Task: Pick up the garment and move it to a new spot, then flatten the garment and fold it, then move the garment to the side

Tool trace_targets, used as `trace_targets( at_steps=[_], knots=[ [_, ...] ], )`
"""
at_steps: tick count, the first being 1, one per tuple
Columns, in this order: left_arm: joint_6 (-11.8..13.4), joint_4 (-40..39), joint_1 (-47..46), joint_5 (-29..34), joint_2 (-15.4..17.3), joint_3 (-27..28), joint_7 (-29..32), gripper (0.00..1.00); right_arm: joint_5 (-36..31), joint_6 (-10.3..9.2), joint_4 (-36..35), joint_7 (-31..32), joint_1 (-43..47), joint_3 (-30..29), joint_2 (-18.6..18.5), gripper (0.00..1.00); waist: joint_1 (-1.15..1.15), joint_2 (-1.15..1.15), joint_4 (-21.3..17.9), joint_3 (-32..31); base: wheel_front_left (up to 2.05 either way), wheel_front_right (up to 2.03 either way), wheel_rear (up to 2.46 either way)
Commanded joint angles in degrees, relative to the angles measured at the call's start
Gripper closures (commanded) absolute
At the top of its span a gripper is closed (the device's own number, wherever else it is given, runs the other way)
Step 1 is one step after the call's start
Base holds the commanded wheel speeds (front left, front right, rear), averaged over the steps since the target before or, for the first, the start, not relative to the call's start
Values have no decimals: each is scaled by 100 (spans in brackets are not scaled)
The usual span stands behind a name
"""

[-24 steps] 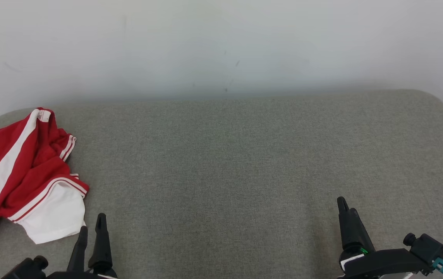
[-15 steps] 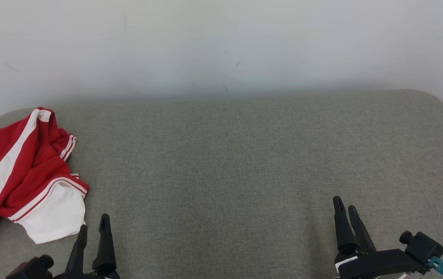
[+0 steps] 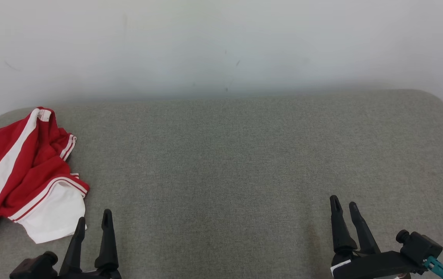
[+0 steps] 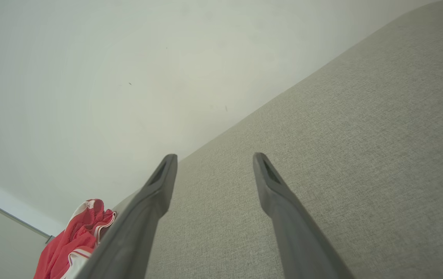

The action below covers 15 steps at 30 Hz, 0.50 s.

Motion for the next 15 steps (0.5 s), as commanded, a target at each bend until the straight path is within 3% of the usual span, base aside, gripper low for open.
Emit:
trace_targets(
  at_steps=[1, 15],
  knots=[
    [-17, -82, 39, 158, 53, -1, -49, 0, -148, -7, -72, -53, 15, 0, -6, 0, 0, 0, 0, 1, 0, 0, 0],
    [-52, -87, 108, 894, 180, -107, -242, 0, -1048, -8, -102, -245, 65, -162, -6, 0, 0, 0, -7, 11, 0, 0, 0]
  ],
)
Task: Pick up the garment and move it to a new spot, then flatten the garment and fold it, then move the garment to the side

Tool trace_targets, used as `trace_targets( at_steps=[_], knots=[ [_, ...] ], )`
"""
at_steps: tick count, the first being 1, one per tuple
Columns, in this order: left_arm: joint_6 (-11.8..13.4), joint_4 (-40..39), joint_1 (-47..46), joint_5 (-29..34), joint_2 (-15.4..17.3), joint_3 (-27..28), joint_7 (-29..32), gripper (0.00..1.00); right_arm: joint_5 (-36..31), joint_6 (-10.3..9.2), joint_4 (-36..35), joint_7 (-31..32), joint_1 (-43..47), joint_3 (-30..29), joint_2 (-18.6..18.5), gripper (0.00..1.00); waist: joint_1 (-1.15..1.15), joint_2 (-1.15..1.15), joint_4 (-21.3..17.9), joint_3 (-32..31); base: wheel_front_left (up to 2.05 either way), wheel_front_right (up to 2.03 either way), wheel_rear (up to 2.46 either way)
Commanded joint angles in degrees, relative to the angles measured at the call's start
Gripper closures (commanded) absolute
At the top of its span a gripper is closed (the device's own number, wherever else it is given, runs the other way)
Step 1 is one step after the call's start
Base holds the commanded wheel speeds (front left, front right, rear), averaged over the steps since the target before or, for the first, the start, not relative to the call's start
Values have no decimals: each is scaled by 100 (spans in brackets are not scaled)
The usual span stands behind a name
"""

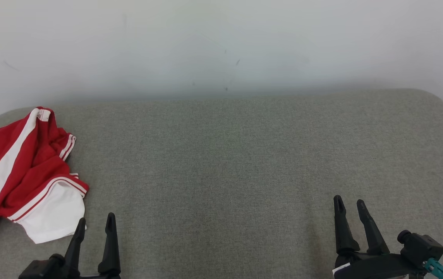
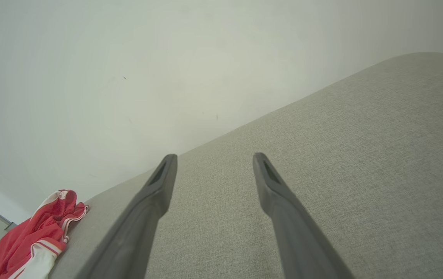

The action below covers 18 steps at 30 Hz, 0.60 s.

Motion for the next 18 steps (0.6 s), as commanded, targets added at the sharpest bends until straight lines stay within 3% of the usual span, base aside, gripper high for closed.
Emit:
trace_targets(
  at_steps=[1, 18],
  knots=[
    [-45, -54, 28, 170, 41, -13, -52, 0, -135, -8, -53, -44, 16, -7, -4, 0, 0, 0, -3, -2, 0, 0, 0],
    [-35, 116, 120, 976, 24, 137, -263, 0, -1067, -10, 39, -252, 69, -143, -6, 0, 0, 0, -15, -33, 0, 0, 0]
  ],
)
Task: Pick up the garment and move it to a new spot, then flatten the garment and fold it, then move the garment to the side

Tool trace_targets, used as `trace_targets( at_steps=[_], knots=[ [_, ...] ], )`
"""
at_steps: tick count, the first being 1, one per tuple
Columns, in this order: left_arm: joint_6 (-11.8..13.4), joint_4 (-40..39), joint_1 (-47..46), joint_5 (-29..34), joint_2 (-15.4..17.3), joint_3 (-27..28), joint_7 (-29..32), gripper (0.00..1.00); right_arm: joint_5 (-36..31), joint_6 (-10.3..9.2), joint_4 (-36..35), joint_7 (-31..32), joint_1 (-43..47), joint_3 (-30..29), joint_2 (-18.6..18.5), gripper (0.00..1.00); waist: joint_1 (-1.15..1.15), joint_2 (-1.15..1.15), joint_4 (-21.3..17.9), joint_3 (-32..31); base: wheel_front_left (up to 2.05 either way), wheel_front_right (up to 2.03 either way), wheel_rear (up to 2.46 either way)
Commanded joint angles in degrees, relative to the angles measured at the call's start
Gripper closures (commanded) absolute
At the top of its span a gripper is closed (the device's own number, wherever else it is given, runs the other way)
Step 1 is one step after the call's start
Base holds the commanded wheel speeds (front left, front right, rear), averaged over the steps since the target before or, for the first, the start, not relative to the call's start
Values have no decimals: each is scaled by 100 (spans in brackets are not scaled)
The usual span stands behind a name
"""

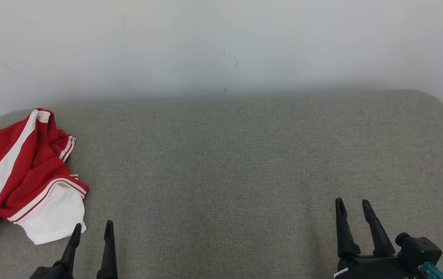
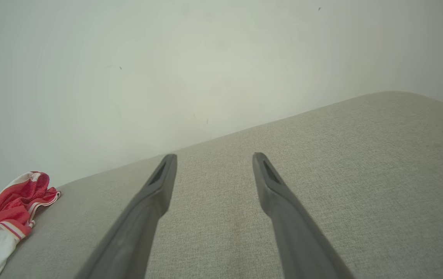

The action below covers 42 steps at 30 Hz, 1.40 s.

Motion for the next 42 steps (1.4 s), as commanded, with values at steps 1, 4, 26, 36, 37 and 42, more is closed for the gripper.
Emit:
trace_targets(
  at_steps=[1, 4, 26, 36, 37, 42],
  knots=[
    [-10, -4, 27, 121, -3, 32, -57, 0, -135, -10, -9, -56, 33, -8, -5, 0, 0, 0, 3, -2, 0, 0, 0],
    [-10, 16, 52, 260, -6, 65, -96, 0, -267, -10, 0, -88, 43, -17, -4, 0, 0, 0, 8, -7, 0, 0, 0],
    [-4, 85, 158, 694, -79, 188, -263, 0, -834, -12, 158, -258, 82, -91, -5, 0, 0, 0, -6, -27, 0, 0, 0],
    [22, 278, 150, 866, -104, 240, -262, 0, -910, -12, 293, -248, 64, -123, -4, 0, 0, 0, -14, -48, 0, 0, 0],
    [24, 291, 153, 889, -107, 253, -262, 0, -937, -12, 315, -248, 61, -128, -4, 0, 0, 0, -15, -50, 0, 0, 0],
    [25, 310, 186, 946, -124, 294, -263, 0, -943, -12, 458, -248, 16, -152, -4, 0, 0, 0, -14, -71, 0, 0, 0]
  ],
)
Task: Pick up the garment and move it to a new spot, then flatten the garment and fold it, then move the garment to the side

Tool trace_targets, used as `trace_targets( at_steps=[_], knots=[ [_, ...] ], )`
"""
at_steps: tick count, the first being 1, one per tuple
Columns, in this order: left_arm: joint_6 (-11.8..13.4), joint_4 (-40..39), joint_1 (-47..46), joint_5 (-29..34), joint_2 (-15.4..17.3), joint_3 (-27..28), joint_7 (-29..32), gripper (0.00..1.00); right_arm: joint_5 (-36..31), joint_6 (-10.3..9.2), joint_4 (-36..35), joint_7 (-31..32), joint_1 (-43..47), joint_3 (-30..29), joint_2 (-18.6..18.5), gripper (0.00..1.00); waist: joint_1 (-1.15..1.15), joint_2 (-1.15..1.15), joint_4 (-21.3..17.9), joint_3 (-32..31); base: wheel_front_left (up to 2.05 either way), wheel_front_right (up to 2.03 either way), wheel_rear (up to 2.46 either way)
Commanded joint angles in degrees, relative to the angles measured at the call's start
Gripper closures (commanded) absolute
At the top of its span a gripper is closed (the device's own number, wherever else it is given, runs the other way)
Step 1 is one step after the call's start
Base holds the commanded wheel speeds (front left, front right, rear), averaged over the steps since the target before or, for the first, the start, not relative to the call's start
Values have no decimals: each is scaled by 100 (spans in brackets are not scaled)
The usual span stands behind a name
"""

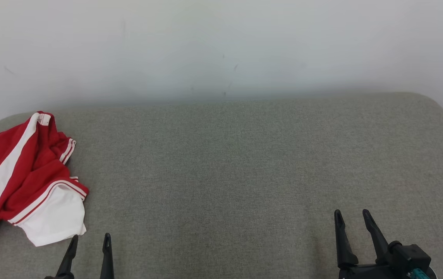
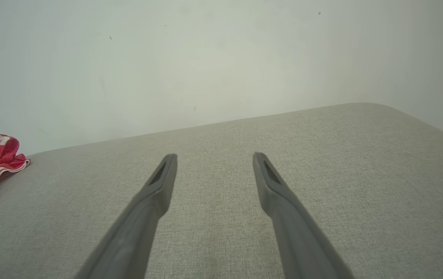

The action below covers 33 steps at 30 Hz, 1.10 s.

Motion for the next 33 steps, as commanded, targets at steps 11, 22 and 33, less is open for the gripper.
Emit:
trace_targets(
  at_steps=[11, 22, 33],
  knots=[
    [73, 154, -30, 105, -27, 22, -20, 0, -79, -12, 174, -4, -121, 12, -1, 0, 0, 0, 26, -56, 0, 0, 0],
    [117, 126, -25, 40, -39, 63, -21, 0, -53, -12, 311, -4, -150, 41, -1, 0, 0, 0, 30, -81, 0, 0, 0],
    [140, 174, -69, -15, -46, 60, -21, 0, -1, -12, 348, -4, -69, -47, -1, 0, 0, 0, 379, -76, 0, 0, 0]
  ],
)
